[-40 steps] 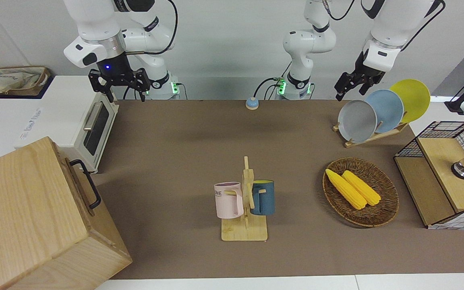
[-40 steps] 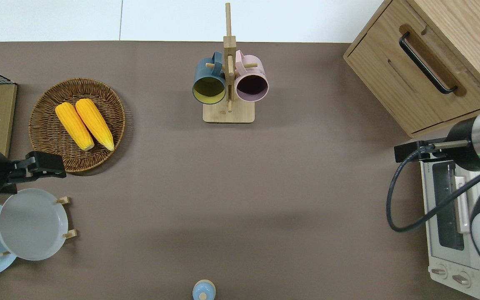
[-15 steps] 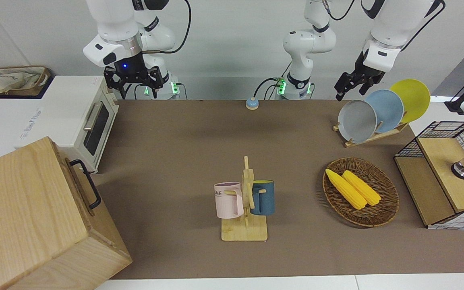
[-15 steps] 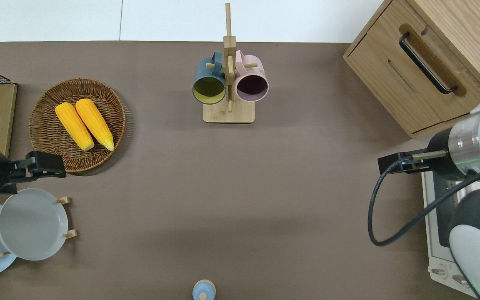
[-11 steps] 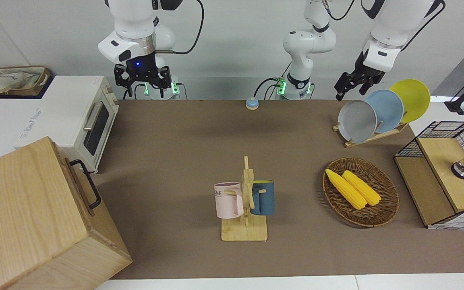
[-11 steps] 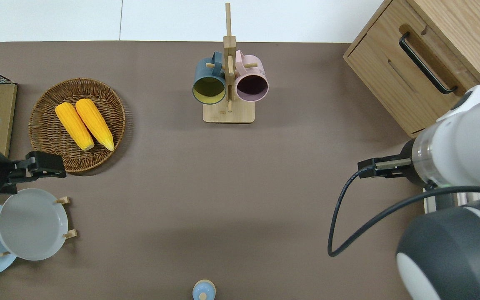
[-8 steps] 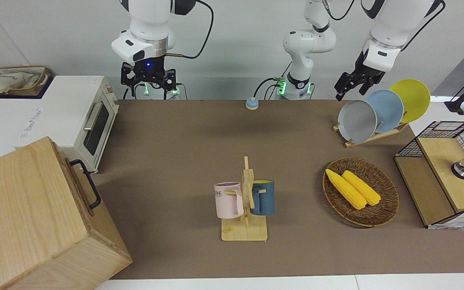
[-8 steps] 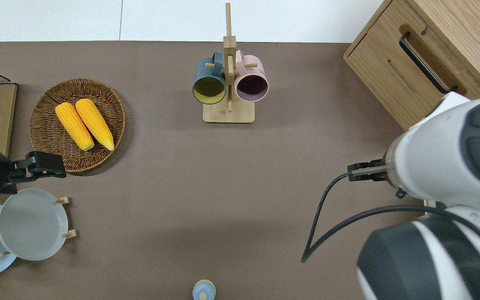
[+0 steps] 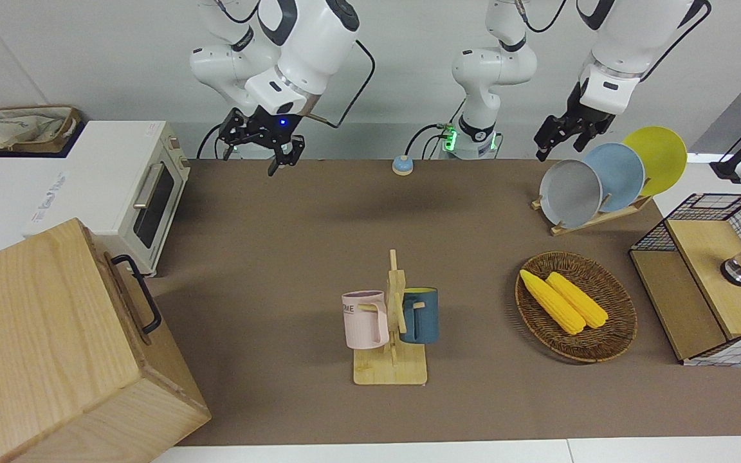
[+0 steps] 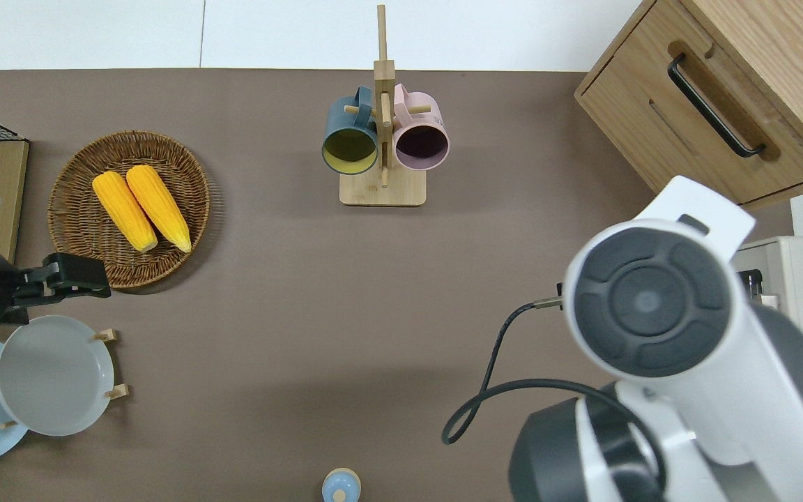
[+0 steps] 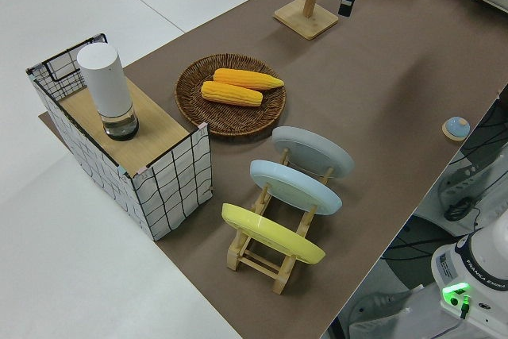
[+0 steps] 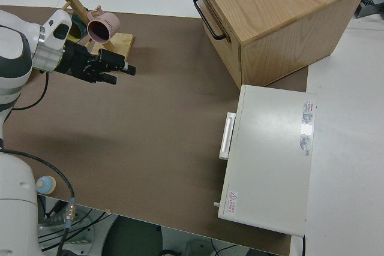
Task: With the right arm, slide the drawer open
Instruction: 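Swing the right arm inward and reach the right gripper toward the drawer handle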
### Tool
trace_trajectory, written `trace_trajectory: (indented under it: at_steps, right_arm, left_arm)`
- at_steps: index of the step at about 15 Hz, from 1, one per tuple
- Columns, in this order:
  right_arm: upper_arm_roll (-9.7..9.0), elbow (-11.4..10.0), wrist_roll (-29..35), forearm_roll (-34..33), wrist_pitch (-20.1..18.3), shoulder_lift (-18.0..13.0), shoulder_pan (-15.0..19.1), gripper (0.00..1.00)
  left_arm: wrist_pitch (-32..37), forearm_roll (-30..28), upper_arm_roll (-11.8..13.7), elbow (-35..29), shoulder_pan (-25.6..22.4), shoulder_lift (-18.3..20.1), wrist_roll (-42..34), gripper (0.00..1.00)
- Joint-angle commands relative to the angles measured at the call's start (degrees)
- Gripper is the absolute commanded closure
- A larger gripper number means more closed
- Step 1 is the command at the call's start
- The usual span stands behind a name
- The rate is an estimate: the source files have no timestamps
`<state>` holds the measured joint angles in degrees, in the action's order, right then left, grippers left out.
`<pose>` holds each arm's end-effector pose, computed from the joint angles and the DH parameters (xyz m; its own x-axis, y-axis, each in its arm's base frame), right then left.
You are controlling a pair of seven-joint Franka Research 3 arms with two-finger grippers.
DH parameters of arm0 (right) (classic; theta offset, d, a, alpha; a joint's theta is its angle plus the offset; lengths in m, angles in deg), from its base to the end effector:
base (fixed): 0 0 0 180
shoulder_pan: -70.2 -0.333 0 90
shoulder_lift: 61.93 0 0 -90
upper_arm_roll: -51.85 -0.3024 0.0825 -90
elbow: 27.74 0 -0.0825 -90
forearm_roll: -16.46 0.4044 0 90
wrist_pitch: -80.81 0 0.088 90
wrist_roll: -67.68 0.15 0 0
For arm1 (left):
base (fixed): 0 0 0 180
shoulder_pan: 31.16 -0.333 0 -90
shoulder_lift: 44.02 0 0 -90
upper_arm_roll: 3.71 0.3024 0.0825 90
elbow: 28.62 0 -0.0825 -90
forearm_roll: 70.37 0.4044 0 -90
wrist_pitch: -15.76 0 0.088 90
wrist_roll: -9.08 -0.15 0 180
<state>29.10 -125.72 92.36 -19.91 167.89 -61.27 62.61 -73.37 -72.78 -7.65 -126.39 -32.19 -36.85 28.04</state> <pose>0.5288 0.2025 0.5205 0.9854 0.1550 0.0708 0.0804 -0.7893 0.6088 0.5325 -0.0352 0.5693 0.9604 0.2764 -0.0354 0.2773 -0.9605 0.0232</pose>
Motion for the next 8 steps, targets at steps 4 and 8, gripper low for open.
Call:
trace_trajectory:
  at_steps: [4,8]
  right_arm:
    - [-4.84,-6.78,1.07,-17.22,1.33,2.32,0.29,0.019]
    - [-4.93,-10.99,1.77,-32.59,0.63,6.71,-1.47,0.017]
  left_arm:
    - [0.89,-0.05,0.25,0.21,0.07,0.48,-0.51,0.01]
    - [0.97,-0.05,0.25,0.21,0.07,0.48,-0.51,0.01]
